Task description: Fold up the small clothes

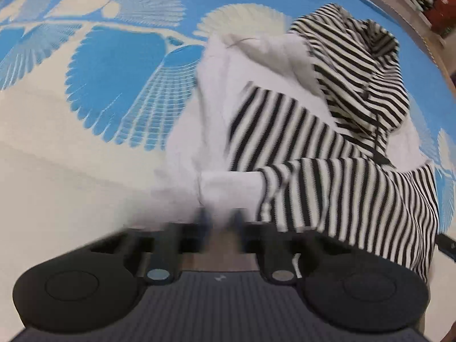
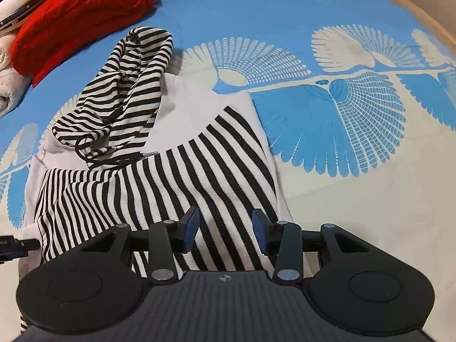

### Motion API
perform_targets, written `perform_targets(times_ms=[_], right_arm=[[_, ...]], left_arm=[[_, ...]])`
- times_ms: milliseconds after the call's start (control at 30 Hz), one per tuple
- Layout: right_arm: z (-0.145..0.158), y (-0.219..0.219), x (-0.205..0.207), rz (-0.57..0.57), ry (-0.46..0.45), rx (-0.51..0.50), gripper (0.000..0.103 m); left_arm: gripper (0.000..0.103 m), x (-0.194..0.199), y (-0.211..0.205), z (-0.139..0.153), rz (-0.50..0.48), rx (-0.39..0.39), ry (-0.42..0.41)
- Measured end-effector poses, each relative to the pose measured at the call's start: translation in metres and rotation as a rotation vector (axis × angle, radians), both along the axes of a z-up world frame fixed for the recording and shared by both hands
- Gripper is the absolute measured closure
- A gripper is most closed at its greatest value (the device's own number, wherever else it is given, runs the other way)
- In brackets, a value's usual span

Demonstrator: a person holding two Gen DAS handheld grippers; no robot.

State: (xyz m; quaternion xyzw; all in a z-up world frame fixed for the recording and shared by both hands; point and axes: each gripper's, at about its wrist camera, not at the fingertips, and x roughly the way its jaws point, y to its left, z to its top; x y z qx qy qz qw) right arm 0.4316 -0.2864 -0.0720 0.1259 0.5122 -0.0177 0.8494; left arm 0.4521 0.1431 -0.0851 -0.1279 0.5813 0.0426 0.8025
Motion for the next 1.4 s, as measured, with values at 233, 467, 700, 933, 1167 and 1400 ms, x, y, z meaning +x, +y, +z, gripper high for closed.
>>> perform_targets(times_ms=[233, 467, 700, 933, 1167, 1400], right_arm=[[0.003, 0.004, 0.000, 0.004, -0.051, -0.100, 0.060], [-0.023, -0.009, 0.004, -0.047, 0.066, -0.070, 0.060], [-0.025, -0.007, 0.005, -0.047, 0.056, -0.071, 0.060], [-0.037, -0.003, 0.009, 0.040, 0.037, -0.123, 0.061], [-0.023, -0.008, 0.009, 0.082, -0.026, -0.162, 0.098], [-0.016, -0.039, 0.008, 0.017, 0.038, -0.124, 0.092]], left_arm=[[0.099, -0.006, 0.006, 0.054, 0.064, 0.088, -0.206], [0.081, -0.002, 0.017, 0.036, 0.091, 0.087, -0.098], [0.075, -0.003, -0.003, 0.037, 0.019, 0.046, -0.090], [0.074, -0.002, -0.018, 0.037, -0.024, 0.017, -0.097], [0.074, -0.002, -0.021, 0.032, -0.048, 0.015, -0.084], [0.072, -0.003, -0.015, 0.028, -0.052, 0.009, -0.071]])
